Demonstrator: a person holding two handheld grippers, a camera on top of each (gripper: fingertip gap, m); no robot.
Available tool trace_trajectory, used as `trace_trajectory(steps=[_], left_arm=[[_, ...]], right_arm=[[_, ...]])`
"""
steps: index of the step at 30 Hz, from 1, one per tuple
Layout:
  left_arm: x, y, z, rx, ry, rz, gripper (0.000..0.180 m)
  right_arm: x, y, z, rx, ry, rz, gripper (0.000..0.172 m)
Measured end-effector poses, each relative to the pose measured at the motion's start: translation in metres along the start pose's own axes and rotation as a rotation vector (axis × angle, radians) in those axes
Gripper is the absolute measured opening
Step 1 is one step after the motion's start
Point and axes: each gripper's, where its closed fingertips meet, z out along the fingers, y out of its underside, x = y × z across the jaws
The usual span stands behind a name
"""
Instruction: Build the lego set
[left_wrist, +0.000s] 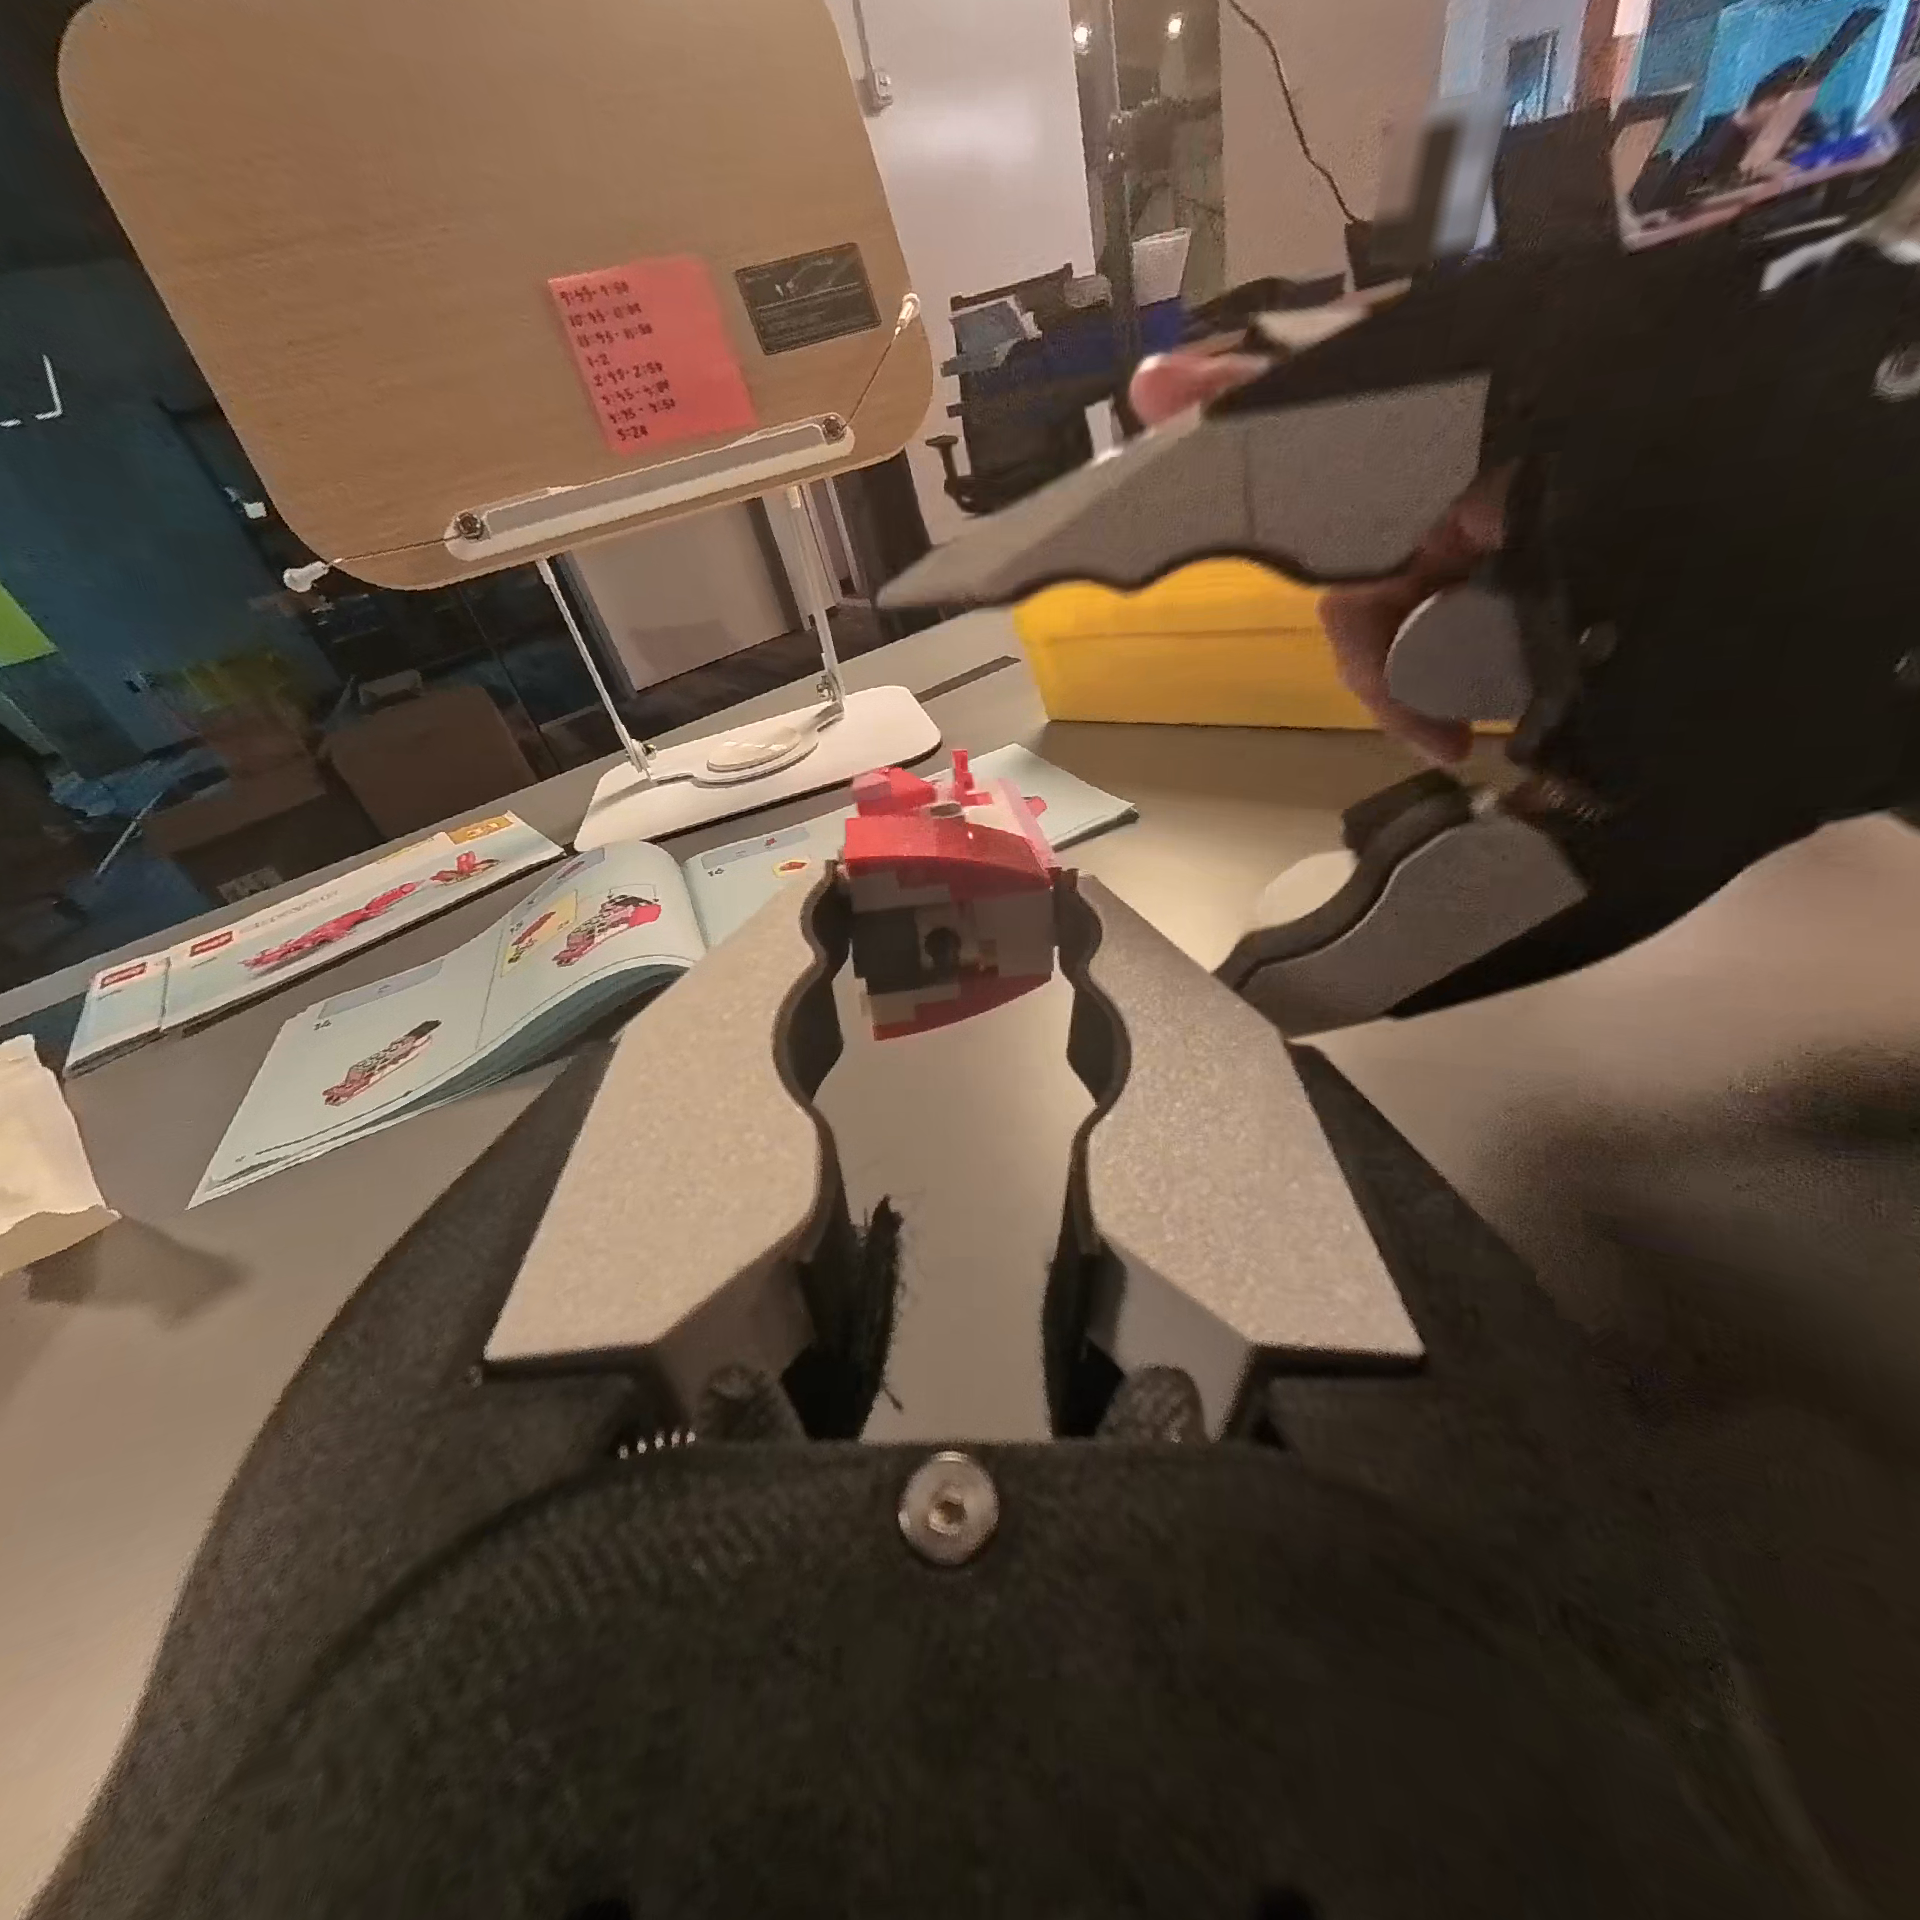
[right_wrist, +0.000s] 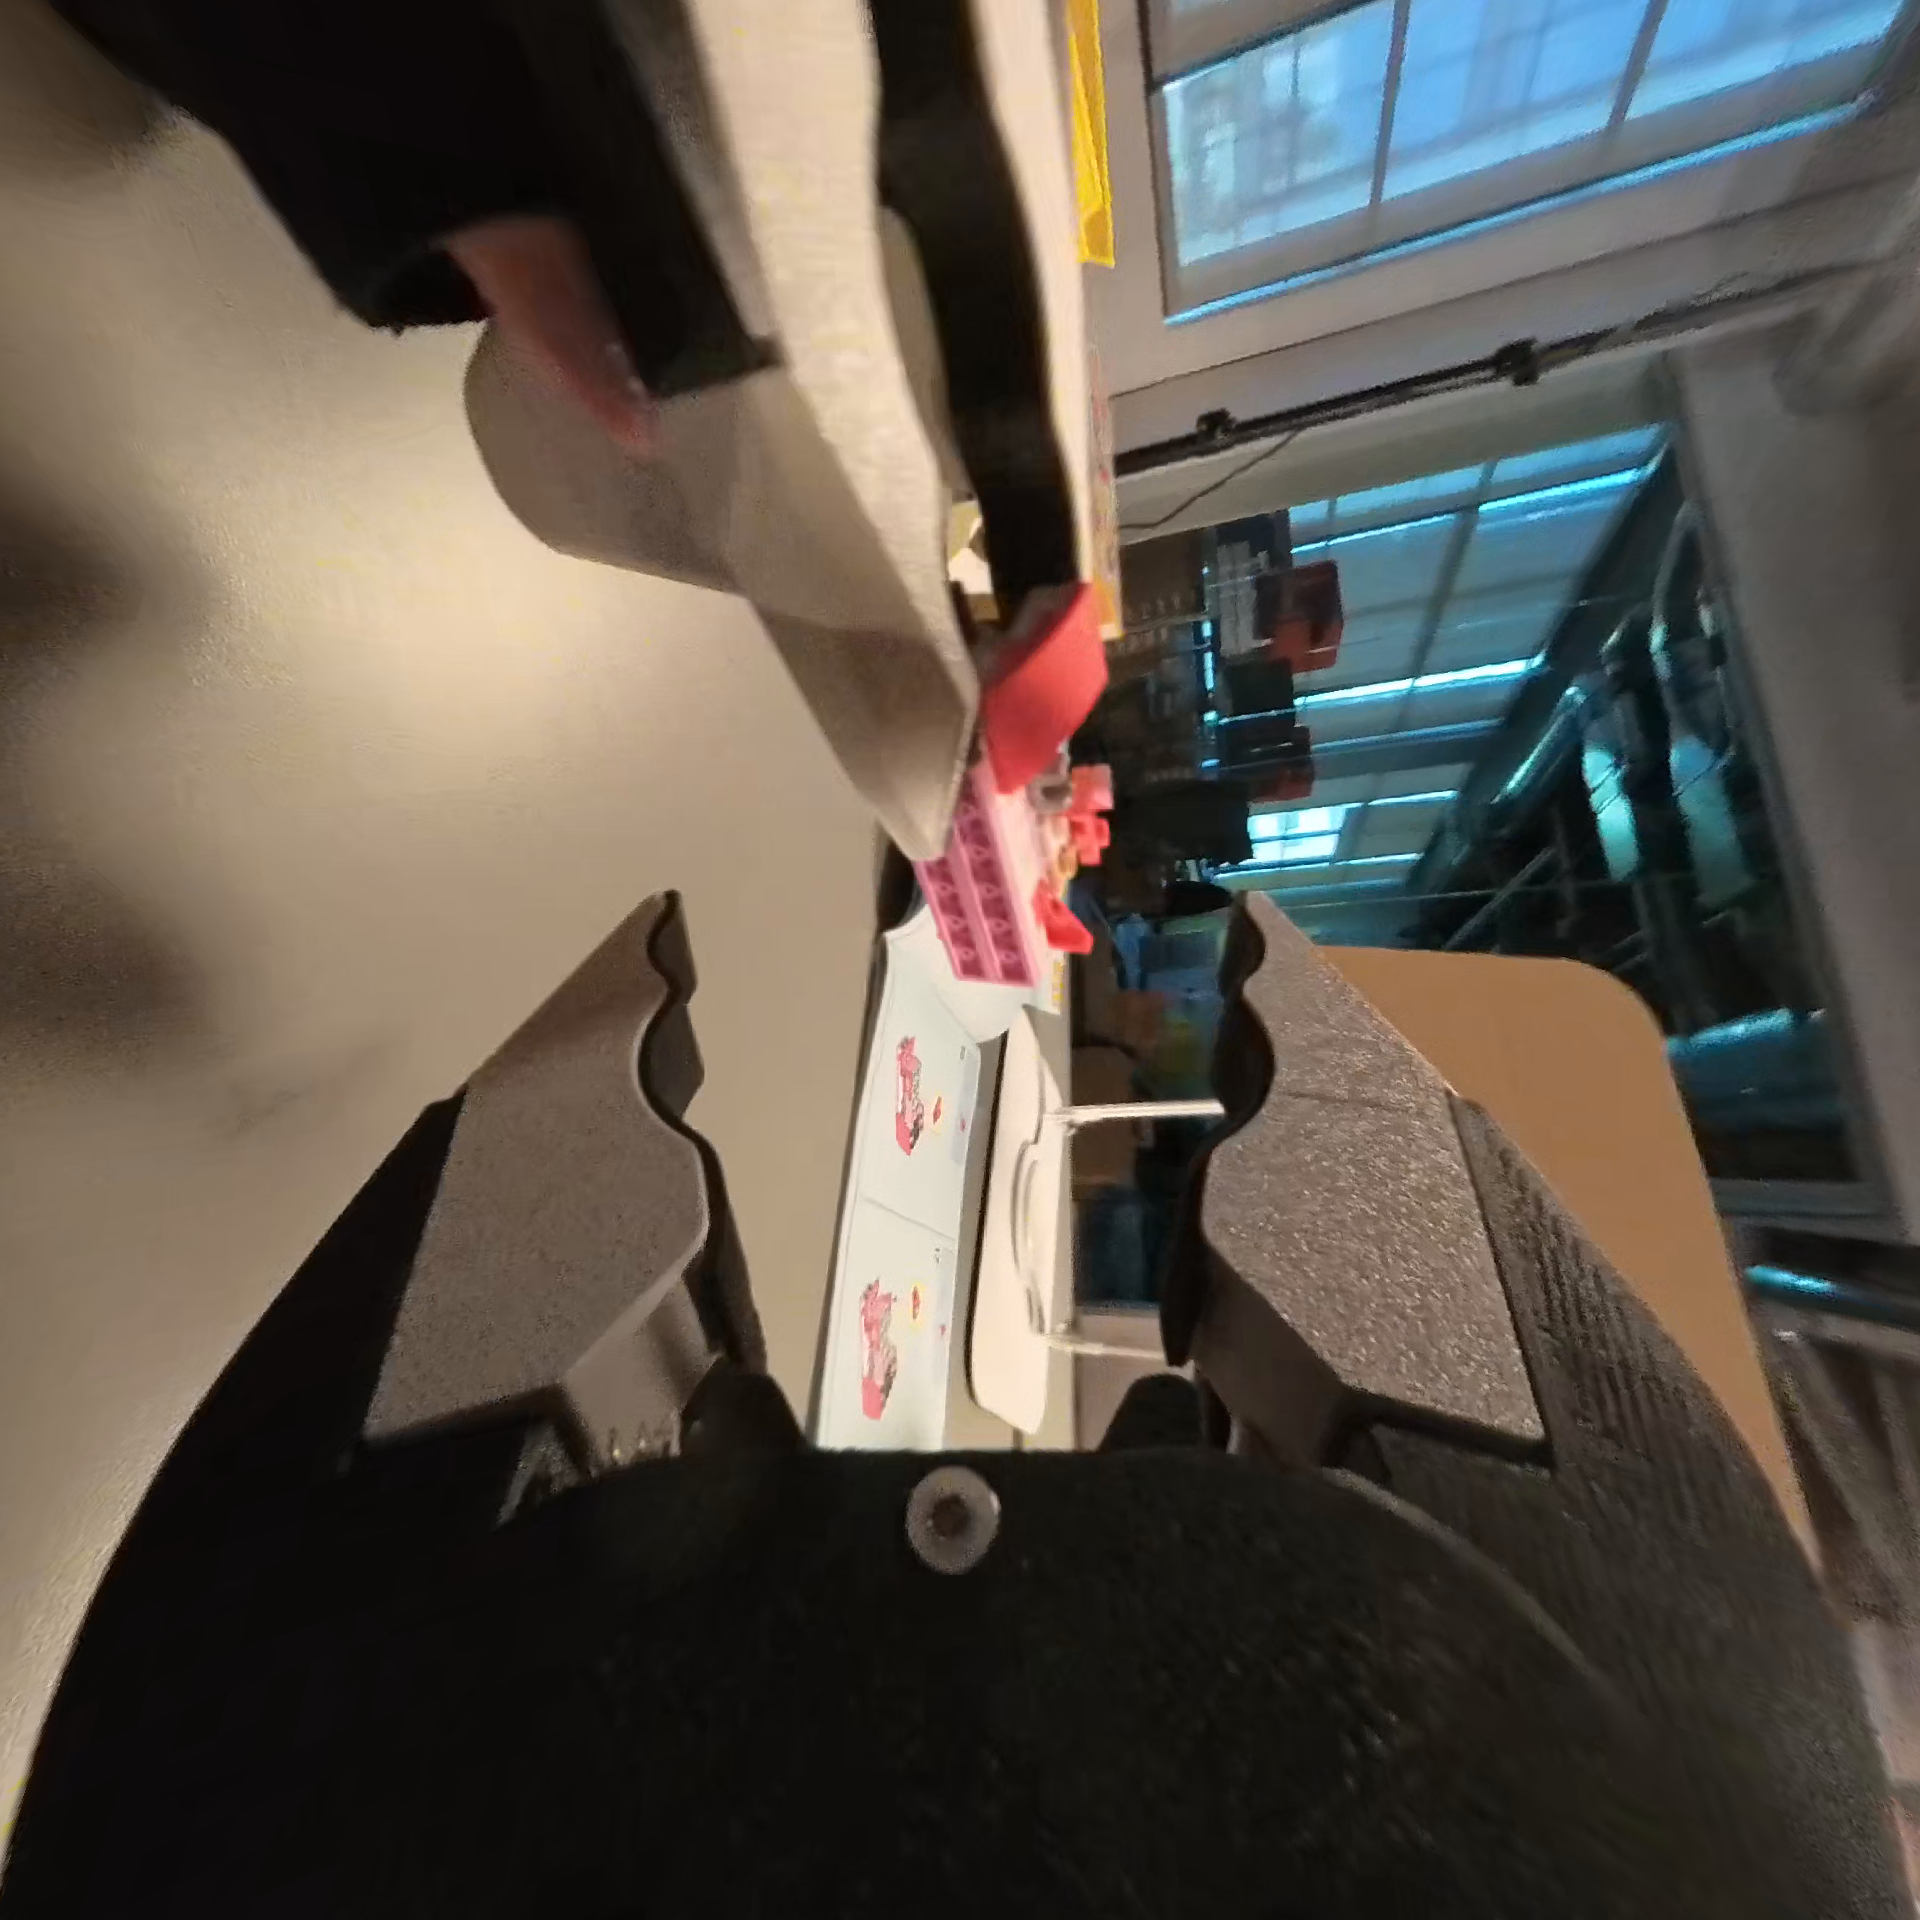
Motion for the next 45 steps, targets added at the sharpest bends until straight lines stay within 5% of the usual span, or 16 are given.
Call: trace_trajectory(steps=[21, 45], left_arm=[[0.01, 0.002, 0.0, -0.018, 0.079, -0.029, 0.04], [0.012, -0.016, -0.009, 0.117, 0.149, -0.105, 0.039]], right_arm=[[0.006, -0.005, 0.012, 0.054, 0.151, -0.097, 0.035], [0.009, -0.016, 0.008, 0.13, 0.163, 0.158, 0.034]])
